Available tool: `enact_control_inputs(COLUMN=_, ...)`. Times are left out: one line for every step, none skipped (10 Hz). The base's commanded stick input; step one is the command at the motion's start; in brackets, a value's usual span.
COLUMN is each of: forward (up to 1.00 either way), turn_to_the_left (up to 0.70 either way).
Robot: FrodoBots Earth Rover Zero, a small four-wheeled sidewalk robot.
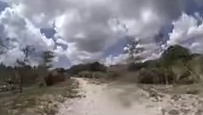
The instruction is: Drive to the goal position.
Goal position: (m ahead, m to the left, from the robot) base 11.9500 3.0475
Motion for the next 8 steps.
enact_control_inputs(forward=0.85, turn_to_the_left=0.00)
enact_control_inputs(forward=0.85, turn_to_the_left=0.00)
enact_control_inputs(forward=0.85, turn_to_the_left=0.00)
enact_control_inputs(forward=0.85, turn_to_the_left=0.00)
enact_control_inputs(forward=0.85, turn_to_the_left=0.00)
enact_control_inputs(forward=0.85, turn_to_the_left=0.00)
enact_control_inputs(forward=0.85, turn_to_the_left=0.00)
enact_control_inputs(forward=0.85, turn_to_the_left=0.00)
